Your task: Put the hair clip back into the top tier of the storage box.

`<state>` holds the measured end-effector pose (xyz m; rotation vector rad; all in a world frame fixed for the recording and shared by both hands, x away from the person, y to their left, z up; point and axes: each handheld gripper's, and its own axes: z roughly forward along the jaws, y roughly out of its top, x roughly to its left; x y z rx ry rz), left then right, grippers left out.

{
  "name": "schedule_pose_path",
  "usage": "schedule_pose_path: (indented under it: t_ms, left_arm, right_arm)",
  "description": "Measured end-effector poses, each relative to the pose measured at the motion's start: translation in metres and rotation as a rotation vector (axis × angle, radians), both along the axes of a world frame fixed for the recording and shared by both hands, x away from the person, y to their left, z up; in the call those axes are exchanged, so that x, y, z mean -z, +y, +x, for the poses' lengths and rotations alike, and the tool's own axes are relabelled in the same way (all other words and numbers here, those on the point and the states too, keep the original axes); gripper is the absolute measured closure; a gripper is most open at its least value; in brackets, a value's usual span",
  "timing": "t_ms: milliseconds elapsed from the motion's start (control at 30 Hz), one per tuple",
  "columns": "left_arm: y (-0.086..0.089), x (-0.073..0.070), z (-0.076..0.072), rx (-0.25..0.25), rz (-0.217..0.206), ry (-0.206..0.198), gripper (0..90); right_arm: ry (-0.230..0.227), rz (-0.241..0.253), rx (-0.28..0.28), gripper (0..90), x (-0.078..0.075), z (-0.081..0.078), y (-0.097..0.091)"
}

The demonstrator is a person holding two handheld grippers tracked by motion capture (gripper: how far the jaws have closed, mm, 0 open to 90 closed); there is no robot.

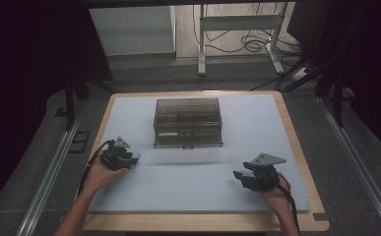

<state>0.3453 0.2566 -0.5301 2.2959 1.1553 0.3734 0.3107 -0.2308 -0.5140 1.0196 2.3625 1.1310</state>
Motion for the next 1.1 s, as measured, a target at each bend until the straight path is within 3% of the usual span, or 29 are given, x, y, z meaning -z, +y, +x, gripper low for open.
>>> schedule_pose_path:
  t_ms: [267,633,1100]
  left_arm:
    - [0.0,0.0,0.002,0.014,-0.013,0.015,76.4]
    - [0.0,-0.002,0.001,-0.004,0.017,0.005,76.9]
    - [0.001,-0.02,-0.008,-0.008,-0.004,-0.046,76.9]
  right_arm:
    - [-0.001,0.003,0.005,43.7,0.0,0.0,-0.002]
    - [-0.004,0.008,0.009,43.6,-0.001,0.0,-0.003]
    - [0.016,0.003,0.009,42.6,0.003,0.0,-0.004]
